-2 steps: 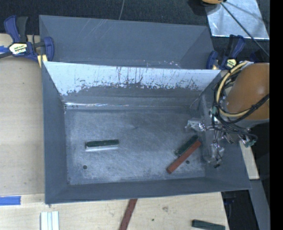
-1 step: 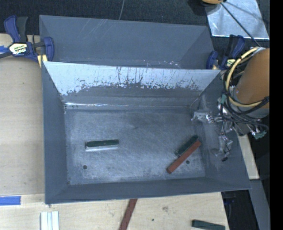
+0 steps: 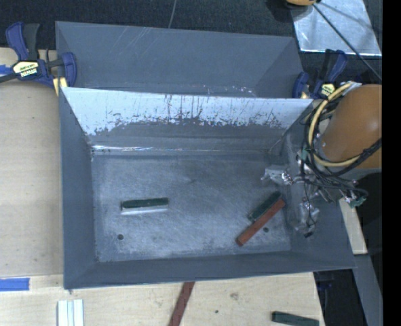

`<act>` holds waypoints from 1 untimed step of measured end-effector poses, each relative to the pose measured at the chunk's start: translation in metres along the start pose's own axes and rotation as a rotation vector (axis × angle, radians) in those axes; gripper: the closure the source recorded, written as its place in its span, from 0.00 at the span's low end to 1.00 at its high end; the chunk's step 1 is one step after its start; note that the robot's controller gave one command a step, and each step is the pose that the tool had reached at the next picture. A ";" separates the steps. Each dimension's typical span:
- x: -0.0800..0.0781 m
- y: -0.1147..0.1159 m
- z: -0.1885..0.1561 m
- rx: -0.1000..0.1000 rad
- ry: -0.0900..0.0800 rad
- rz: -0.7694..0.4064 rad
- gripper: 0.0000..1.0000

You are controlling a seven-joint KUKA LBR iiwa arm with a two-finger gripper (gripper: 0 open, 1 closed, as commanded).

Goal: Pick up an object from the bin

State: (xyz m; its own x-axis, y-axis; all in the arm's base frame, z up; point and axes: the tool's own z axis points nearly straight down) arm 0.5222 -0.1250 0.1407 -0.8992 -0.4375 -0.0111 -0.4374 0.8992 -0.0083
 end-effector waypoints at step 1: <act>-0.033 0.055 0.069 -0.008 0.010 0.093 1.00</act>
Offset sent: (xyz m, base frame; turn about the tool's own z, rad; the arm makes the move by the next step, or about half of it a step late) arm 0.0000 0.0000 0.0000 0.0000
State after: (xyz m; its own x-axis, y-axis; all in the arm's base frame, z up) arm 0.5288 -0.0618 0.0720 -0.9358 -0.3525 -0.0010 -0.3525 0.9358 -0.0001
